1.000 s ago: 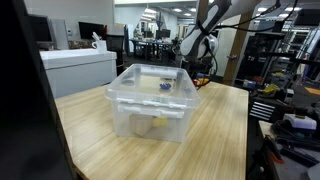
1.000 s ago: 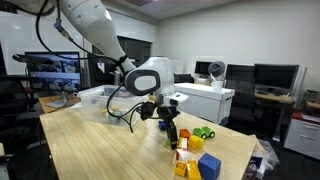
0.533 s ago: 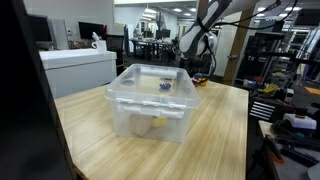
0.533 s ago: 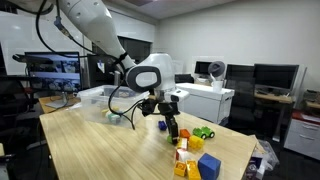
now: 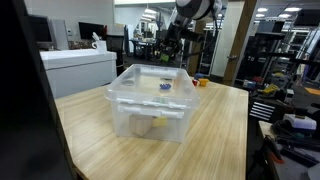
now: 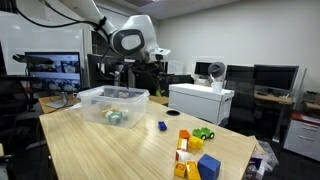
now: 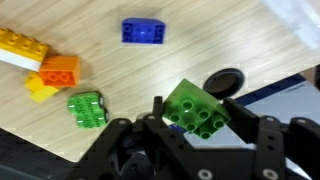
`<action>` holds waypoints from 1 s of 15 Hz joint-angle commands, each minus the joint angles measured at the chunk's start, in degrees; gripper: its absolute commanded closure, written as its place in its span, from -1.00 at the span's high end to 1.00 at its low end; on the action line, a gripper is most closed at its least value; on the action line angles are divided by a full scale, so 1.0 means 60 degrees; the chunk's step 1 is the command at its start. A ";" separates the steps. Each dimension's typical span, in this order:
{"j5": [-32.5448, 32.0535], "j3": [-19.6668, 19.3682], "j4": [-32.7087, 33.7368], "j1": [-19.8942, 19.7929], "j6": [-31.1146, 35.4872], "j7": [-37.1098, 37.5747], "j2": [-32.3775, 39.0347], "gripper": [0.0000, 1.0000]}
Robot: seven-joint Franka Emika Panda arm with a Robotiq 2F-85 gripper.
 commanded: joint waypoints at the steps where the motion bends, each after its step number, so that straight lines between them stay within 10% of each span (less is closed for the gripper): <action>1: 0.0976 0.0927 -0.1601 0.0343 -0.0262 -0.1191 -0.1773 -0.27; 4: 0.1546 0.1350 -0.2457 0.0892 -0.0783 -0.2001 -0.2475 -0.27; 5: 0.1637 0.1376 -0.2654 0.1044 -0.0934 -0.2148 -0.2608 0.73; 15: 0.0962 -0.0063 -0.2608 0.0179 -0.0894 -0.1601 -0.2395 1.00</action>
